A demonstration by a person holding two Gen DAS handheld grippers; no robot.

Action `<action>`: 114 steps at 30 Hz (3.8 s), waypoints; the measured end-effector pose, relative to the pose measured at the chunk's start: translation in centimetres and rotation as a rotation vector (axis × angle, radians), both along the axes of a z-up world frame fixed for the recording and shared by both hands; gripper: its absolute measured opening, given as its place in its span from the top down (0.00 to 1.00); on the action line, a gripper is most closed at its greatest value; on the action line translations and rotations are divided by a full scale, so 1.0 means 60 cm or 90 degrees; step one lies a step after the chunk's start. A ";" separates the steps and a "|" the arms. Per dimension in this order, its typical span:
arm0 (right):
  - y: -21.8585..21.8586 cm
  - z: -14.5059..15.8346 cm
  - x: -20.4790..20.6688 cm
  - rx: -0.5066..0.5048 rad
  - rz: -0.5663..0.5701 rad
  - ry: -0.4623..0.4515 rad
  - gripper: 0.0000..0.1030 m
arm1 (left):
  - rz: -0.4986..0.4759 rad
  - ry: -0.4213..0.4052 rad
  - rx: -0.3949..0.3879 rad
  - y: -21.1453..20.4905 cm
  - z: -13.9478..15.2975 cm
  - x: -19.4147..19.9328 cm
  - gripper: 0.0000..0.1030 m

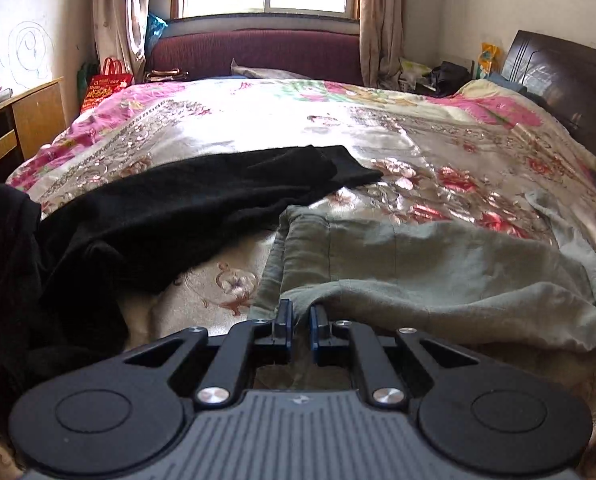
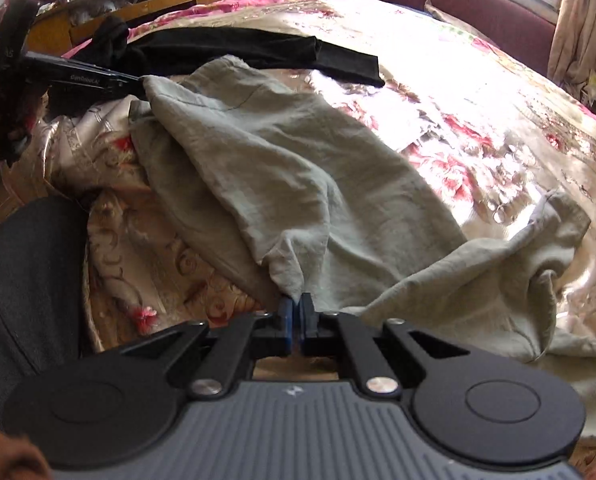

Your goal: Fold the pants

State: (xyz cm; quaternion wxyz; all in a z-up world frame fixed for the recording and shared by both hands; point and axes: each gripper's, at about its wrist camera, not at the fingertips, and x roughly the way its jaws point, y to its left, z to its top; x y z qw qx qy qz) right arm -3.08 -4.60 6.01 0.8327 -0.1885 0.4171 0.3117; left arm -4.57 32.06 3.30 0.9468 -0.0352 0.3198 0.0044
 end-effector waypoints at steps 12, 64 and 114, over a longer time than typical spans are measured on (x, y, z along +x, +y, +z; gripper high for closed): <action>0.047 -0.006 -0.041 -0.036 0.064 -0.021 0.93 | 0.008 0.019 0.047 0.002 -0.017 -0.045 0.77; 0.424 -0.078 0.048 0.101 0.201 0.021 0.87 | -0.057 0.058 0.270 -0.014 -0.062 -0.045 0.60; -0.179 -0.127 0.476 0.092 -0.555 0.039 0.56 | -0.376 0.063 0.072 -0.461 -0.007 0.056 0.43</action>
